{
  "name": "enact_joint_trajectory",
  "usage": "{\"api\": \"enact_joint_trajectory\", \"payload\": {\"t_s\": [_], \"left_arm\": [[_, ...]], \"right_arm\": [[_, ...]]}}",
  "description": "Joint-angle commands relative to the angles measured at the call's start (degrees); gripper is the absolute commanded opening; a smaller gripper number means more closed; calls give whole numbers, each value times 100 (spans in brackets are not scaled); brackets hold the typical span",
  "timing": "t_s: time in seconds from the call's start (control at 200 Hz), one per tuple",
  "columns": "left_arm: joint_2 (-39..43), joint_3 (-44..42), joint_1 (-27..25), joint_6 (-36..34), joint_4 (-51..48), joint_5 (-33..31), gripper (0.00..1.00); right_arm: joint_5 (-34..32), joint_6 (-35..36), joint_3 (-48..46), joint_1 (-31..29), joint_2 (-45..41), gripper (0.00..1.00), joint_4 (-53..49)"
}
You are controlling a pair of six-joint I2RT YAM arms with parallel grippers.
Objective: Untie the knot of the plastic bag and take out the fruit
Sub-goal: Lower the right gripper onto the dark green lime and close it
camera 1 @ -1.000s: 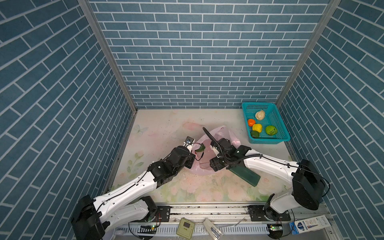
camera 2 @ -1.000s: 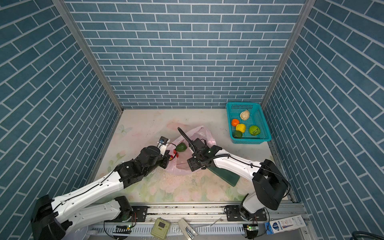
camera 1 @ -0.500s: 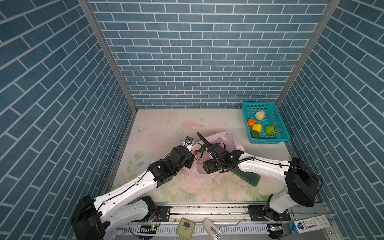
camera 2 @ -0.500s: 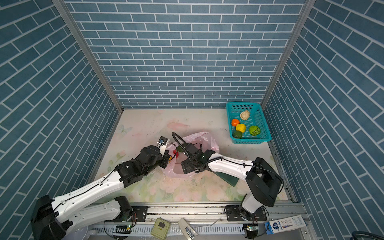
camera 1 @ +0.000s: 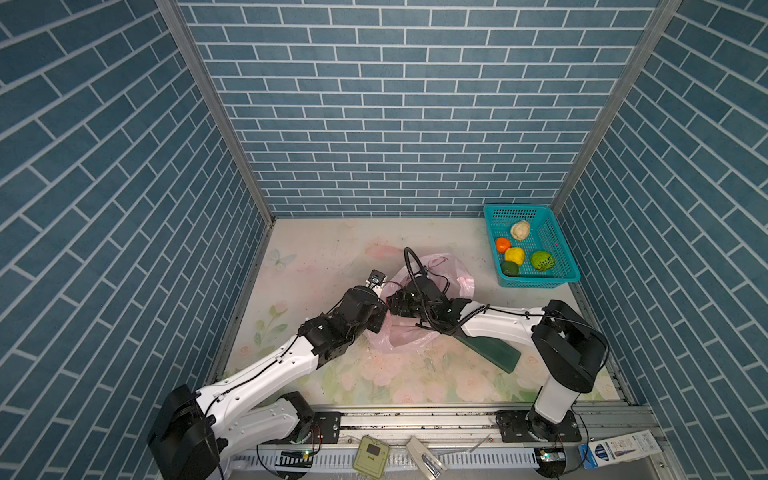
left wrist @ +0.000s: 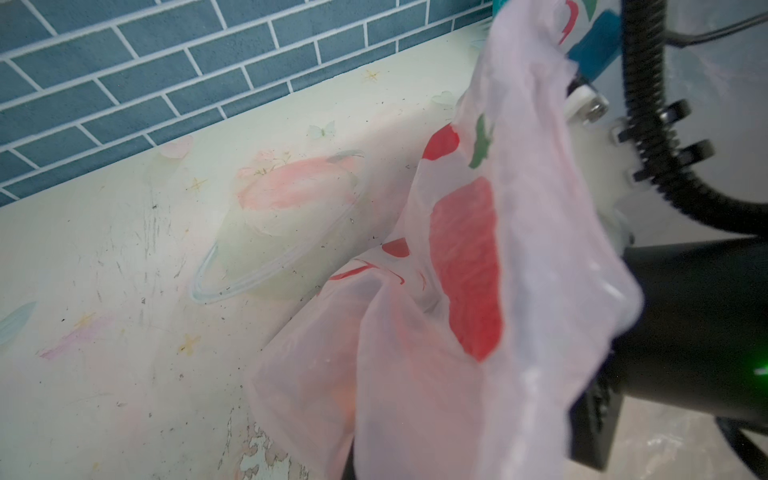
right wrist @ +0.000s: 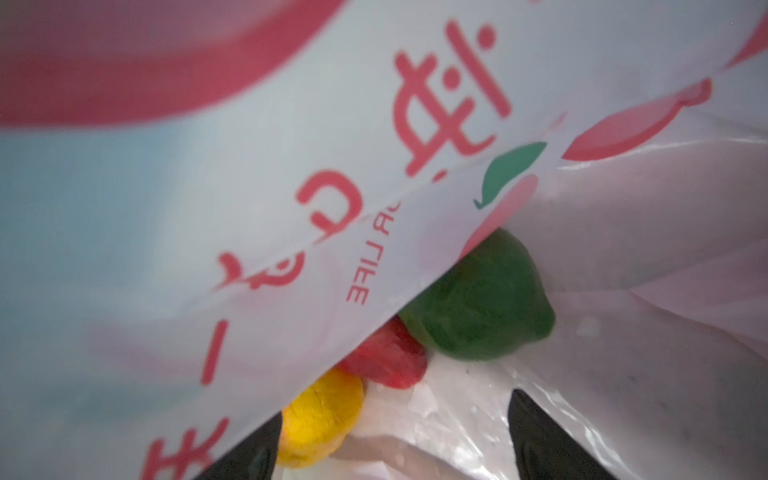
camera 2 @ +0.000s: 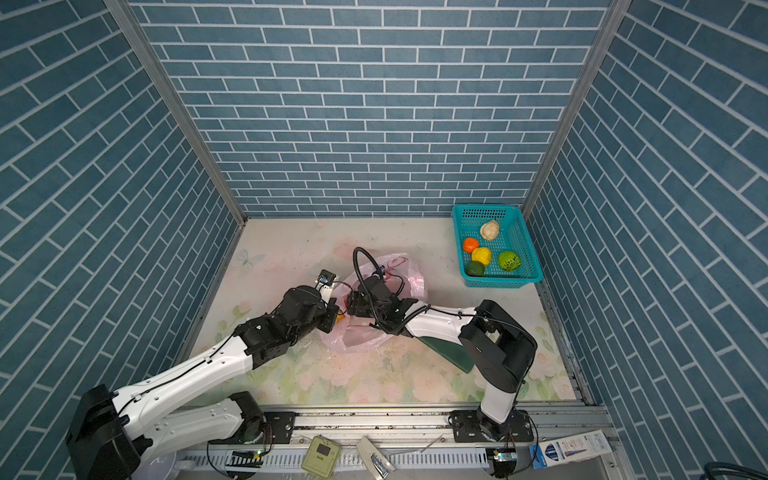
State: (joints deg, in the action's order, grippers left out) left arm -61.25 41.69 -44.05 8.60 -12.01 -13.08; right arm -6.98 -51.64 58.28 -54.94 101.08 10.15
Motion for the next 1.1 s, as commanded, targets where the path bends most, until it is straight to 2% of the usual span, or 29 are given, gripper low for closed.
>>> {"api": "enact_joint_trajectory", "payload": {"t_s": [0.0,0.365,0.715,0.775,0.86,1.095], "left_arm": [[-51,260,98,-118,132,154,0],[-155,198,141,-167,274,376,0],[-141,41,138,-183,276,570,0],[-141,31,142,-183,258,579,0],[-130,15,141,-196,256,577,0],[-106,-12,143,-210,273,560,0]], "right_arm": [[-187,-517,-116,42,317,84,719],[-778,-971,267,106,761,88,411],[-821,-1299,656,238,1342,90,374],[-869,-1354,638,233,1362,87,356],[-944,-1413,540,231,1319,76,381],[-996,-1349,257,246,984,57,350]]}}
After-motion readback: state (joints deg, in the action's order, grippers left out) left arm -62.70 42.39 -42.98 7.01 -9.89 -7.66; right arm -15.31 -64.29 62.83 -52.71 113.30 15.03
